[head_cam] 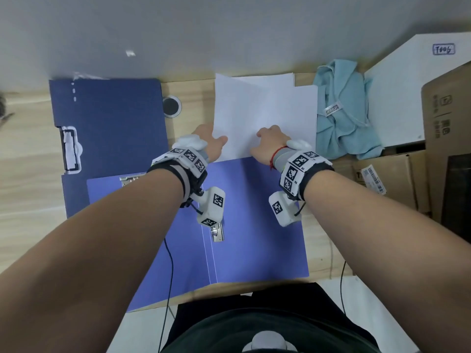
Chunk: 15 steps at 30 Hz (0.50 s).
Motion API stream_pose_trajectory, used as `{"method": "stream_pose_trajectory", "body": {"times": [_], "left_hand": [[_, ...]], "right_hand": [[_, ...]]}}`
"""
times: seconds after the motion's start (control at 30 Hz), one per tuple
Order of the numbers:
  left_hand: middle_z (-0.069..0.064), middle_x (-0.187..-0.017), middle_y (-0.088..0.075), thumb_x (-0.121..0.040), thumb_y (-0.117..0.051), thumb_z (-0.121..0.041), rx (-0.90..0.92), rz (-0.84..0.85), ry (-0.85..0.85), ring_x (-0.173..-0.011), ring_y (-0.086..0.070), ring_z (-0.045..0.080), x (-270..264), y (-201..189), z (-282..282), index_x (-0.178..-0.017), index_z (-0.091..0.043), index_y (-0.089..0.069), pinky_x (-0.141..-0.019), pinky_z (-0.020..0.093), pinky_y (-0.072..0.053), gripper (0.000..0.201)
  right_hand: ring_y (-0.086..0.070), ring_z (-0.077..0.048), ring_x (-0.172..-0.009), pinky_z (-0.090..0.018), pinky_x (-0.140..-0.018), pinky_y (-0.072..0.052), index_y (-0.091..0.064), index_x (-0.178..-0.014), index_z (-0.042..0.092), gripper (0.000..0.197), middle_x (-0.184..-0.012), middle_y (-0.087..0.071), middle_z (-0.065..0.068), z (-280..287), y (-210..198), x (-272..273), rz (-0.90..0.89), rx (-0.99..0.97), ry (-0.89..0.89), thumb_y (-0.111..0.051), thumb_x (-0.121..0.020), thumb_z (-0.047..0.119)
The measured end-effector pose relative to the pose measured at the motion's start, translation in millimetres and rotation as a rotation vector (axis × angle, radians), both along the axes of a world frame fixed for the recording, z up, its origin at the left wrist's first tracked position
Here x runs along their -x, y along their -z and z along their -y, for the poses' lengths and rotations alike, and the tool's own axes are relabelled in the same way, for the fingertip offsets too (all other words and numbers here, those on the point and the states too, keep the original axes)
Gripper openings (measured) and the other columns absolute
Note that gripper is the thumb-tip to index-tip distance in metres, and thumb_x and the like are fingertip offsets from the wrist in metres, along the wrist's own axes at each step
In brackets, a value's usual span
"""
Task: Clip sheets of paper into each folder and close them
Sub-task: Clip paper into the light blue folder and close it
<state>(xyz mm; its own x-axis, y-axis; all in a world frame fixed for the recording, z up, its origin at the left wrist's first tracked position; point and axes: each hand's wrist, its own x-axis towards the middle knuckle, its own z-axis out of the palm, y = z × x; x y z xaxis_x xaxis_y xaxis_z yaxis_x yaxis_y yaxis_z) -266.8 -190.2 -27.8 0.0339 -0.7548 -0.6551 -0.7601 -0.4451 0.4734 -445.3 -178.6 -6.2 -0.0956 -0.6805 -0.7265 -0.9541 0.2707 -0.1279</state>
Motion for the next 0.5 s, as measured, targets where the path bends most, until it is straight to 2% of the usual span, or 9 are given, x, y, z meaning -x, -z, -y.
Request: {"method": "stream_pose_trajectory", "body": {"times": [0.1, 0.17, 0.23, 0.3, 0.37, 0.43, 0.47, 0.5], "left_hand": [[-0.001, -0.121, -0.067, -0.093, -0.054, -0.039, 0.060, 0.024, 0.068, -0.104, -0.064, 0.029, 3, -16, 4, -0.127, -0.024, -0.059, -0.092, 0.043, -0.050, 0.037], [0.000, -0.127, -0.065, -0.094, -0.053, -0.036, 0.115, 0.033, 0.069, -0.109, -0.062, 0.029, 5, -27, 8, -0.133, -0.024, -0.056, -0.094, 0.043, -0.050, 0.041], [0.004, -0.133, -0.061, -0.095, -0.053, -0.034, 0.179, 0.062, 0.060, -0.114, -0.060, 0.029, 3, -42, 9, -0.136, -0.020, -0.053, -0.096, 0.042, -0.048, 0.044], [0.005, -0.132, -0.061, -0.097, -0.053, -0.030, 0.265, 0.076, 0.070, -0.116, -0.058, 0.029, -1, -63, 13, -0.133, -0.016, -0.055, -0.096, 0.038, -0.045, 0.039], [0.001, -0.127, -0.063, -0.098, -0.052, -0.023, 0.371, 0.066, 0.113, -0.110, -0.059, 0.025, -13, -89, 11, -0.129, -0.020, -0.059, -0.090, 0.028, -0.043, 0.032], [-0.004, -0.119, -0.064, -0.099, -0.049, -0.014, 0.425, 0.056, 0.169, -0.095, -0.054, 0.018, -20, -109, 12, -0.124, -0.025, -0.063, -0.078, 0.018, -0.041, 0.031], [-0.005, -0.118, -0.064, -0.099, -0.048, -0.011, 0.430, 0.067, 0.198, -0.092, -0.052, 0.017, -24, -118, 10, -0.124, -0.026, -0.063, -0.076, 0.017, -0.042, 0.033], [-0.005, -0.121, -0.064, -0.099, -0.047, -0.010, 0.448, 0.090, 0.226, -0.095, -0.054, 0.019, -27, -131, 6, -0.128, -0.026, -0.061, -0.082, 0.020, -0.044, 0.035]], "right_hand": [[-0.057, -0.035, -0.111, -0.032, -0.083, -0.045, -0.048, -0.133, 0.013, 0.050, -0.136, -0.045, -0.009, 0, -1, 3, 0.058, 0.042, 0.048, -0.053, -0.085, 0.026], [-0.055, -0.034, -0.116, -0.030, -0.082, -0.040, -0.048, -0.133, 0.012, 0.050, -0.135, -0.048, -0.011, 0, -1, 7, 0.091, 0.053, 0.098, -0.055, -0.086, 0.026], [-0.055, -0.033, -0.116, -0.030, -0.084, -0.040, -0.047, -0.135, 0.013, 0.051, -0.136, -0.047, -0.012, -2, -6, 10, 0.104, 0.078, 0.155, -0.057, -0.086, 0.025], [-0.054, -0.033, -0.118, -0.032, -0.090, -0.042, -0.045, -0.136, 0.013, 0.054, -0.137, -0.044, -0.013, 0, -16, 10, 0.129, 0.142, 0.219, -0.058, -0.085, 0.022], [-0.051, -0.033, -0.122, -0.033, -0.096, -0.040, -0.041, -0.137, 0.014, 0.058, -0.138, -0.042, -0.012, -1, -33, 9, 0.165, 0.236, 0.274, -0.062, -0.083, 0.021], [-0.048, -0.033, -0.125, -0.034, -0.100, -0.038, -0.036, -0.139, 0.015, 0.069, -0.140, -0.039, -0.012, 3, -44, 12, 0.193, 0.327, 0.355, -0.069, -0.079, 0.021], [-0.047, -0.033, -0.126, -0.034, -0.102, -0.037, -0.033, -0.140, 0.014, 0.077, -0.141, -0.037, -0.013, 3, -51, 13, 0.221, 0.387, 0.396, -0.073, -0.075, 0.022], [-0.046, -0.033, -0.126, -0.033, -0.104, -0.036, -0.030, -0.141, 0.014, 0.085, -0.141, -0.034, -0.014, 1, -61, 13, 0.254, 0.459, 0.426, -0.078, -0.071, 0.023]]}}
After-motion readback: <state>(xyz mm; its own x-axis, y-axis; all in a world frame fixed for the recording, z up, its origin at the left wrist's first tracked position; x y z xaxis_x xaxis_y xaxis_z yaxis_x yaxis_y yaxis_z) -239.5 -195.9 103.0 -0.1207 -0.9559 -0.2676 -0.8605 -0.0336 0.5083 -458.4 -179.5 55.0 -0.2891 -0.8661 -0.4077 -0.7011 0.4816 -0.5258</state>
